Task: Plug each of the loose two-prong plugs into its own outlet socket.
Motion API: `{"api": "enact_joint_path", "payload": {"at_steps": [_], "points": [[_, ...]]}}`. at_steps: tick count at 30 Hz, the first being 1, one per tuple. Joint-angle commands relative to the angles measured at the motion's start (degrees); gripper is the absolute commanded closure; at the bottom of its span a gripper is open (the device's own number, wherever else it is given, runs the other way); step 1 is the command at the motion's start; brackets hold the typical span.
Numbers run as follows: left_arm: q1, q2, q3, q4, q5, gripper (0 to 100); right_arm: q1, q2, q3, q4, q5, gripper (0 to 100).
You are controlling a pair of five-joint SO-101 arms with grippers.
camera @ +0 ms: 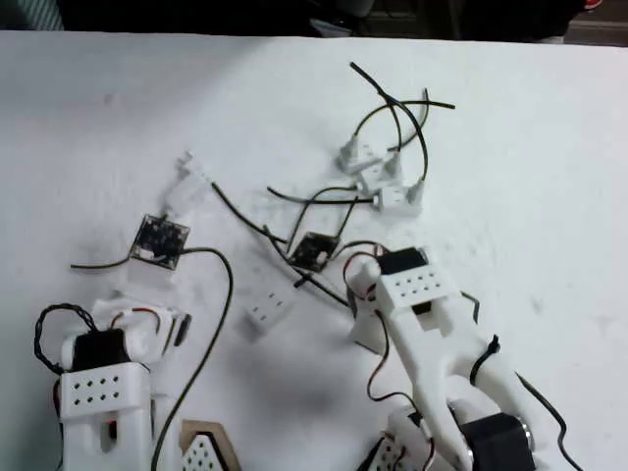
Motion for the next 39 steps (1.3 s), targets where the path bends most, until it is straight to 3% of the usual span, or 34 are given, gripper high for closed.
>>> {"api": "enact_joint_path", "payload": {"at_steps": [1, 17, 22, 27, 39], "points": [[0.0, -1.0, -0.3, -0.8, -0.4, 77, -0.2, -1.6, 1.9, -5.3, -0.4, 86.5], [0.0, -1.0, -0.3, -0.8, -0.4, 77, 0.1, 15.2, -1.8, -13.8, -0.1, 86.9], [0.0, -1.0, -0.3, -0.8, -0.4, 77, 0.1, 17.5, -5.7, -13.3, 0.0, 97.6], [0.0, -1.0, -0.3, -0.8, -0.4, 77, -0.1, 17.5, -6.3, -13.1, 0.2, 98.1], [0.0, -1.0, -0.3, -0.8, -0.4, 77, -0.2, 18.2, -15.4, 7.2, 3.3, 98.1]]}}
